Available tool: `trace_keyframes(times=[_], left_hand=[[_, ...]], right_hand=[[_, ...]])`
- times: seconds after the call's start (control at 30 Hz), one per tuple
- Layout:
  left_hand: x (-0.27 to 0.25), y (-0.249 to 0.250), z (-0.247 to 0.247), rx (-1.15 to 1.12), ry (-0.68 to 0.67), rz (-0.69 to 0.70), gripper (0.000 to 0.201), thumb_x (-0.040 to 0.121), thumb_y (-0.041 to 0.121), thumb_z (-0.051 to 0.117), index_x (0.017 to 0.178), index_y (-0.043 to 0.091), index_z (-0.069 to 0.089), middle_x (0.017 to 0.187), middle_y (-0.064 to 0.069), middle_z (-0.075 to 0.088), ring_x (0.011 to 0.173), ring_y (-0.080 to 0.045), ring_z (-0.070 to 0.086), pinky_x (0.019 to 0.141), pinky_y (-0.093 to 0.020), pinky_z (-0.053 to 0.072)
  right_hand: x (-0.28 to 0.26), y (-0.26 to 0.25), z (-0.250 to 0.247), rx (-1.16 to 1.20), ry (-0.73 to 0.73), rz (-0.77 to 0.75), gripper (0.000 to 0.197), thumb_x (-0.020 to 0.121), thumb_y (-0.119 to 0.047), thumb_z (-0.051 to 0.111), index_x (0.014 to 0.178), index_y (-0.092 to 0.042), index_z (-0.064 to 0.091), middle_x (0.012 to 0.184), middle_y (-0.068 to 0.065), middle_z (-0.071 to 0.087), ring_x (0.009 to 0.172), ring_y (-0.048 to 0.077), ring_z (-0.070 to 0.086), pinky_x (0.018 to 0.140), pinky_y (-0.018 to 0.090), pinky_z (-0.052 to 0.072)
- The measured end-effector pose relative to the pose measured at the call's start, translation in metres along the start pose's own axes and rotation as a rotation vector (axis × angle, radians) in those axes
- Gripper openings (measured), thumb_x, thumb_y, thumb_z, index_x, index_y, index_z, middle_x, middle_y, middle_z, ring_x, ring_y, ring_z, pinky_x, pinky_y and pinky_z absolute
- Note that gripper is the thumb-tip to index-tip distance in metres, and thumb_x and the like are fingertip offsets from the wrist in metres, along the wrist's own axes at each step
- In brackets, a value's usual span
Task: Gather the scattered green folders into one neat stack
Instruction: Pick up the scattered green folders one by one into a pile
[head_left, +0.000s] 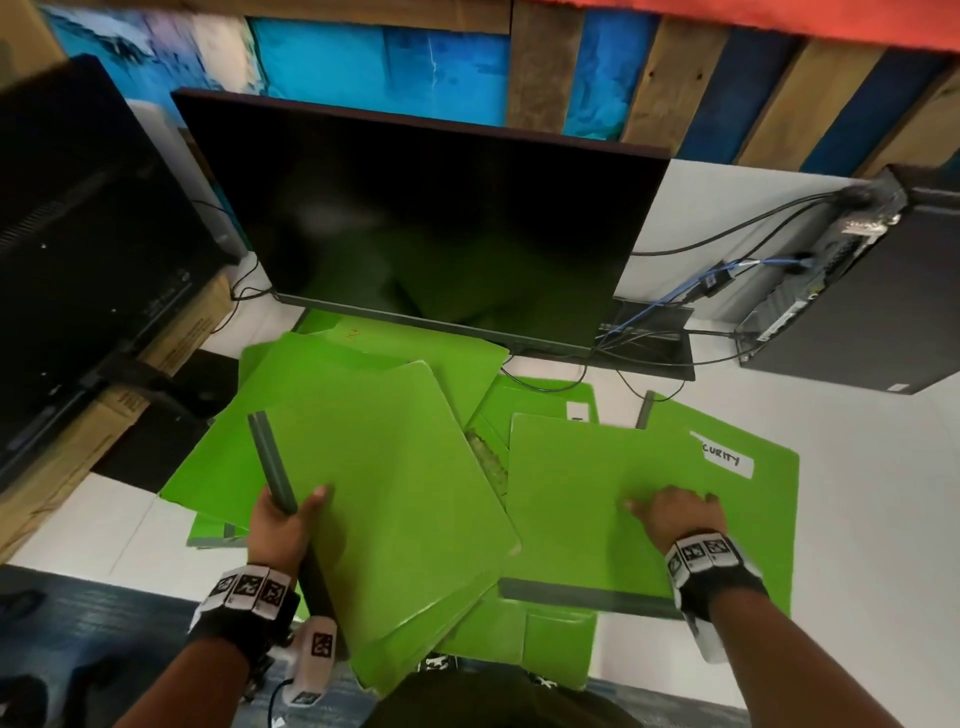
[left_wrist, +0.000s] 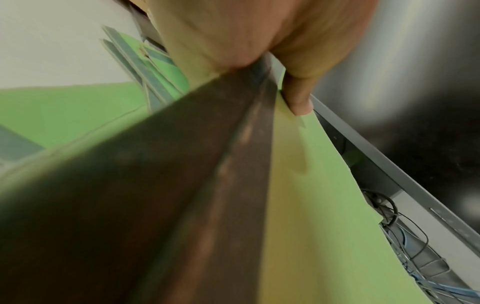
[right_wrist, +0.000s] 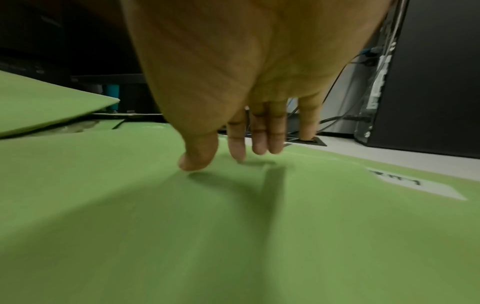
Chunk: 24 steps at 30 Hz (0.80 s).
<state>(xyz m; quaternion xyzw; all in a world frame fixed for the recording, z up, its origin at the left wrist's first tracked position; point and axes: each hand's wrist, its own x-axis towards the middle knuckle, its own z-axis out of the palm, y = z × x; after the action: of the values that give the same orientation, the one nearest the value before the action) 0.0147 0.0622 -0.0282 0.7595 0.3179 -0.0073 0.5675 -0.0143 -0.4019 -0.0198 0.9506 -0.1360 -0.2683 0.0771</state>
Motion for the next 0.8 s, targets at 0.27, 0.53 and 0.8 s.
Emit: trace_keyframes(times=[0.27,0.53,0.8], left_hand=[[0.009,-0.008,0.015,0.157,-0.034,-0.052,0.039,0.077,0.03,0.08,0.095,0.004,0.056,0.083,-0.019,0.068,0.071,-0.034,0.068,0.068,-0.054,0.058],[0.011,0.0,0.023,0.252,-0.005,-0.062,0.037,0.079,0.025,0.077,0.094,0.001,0.054,0.087,-0.023,0.066,0.078,-0.038,0.067,0.071,-0.051,0.057],[0.022,0.019,0.046,0.23,-0.047,0.015,0.03,0.081,0.02,0.076,0.088,-0.001,0.056,0.076,-0.02,0.065,0.066,-0.03,0.064,0.06,-0.04,0.053]], right_hand=[[0.038,-0.023,-0.026,0.274,0.008,-0.268,0.092,0.085,-0.055,0.054,0.152,-0.022,0.0,0.16,0.001,-0.006,0.147,0.023,0.003,0.118,0.044,0.011],[0.063,-0.015,-0.039,0.229,0.004,-0.209,0.101,0.063,-0.066,0.069,0.144,-0.023,0.027,0.144,0.008,0.036,0.137,0.028,0.029,0.114,0.047,0.016],[0.046,0.097,-0.043,0.762,0.051,0.235,0.114,0.035,-0.082,0.068,0.123,-0.012,0.053,0.114,0.012,0.064,0.101,0.03,0.062,0.089,0.042,0.049]])
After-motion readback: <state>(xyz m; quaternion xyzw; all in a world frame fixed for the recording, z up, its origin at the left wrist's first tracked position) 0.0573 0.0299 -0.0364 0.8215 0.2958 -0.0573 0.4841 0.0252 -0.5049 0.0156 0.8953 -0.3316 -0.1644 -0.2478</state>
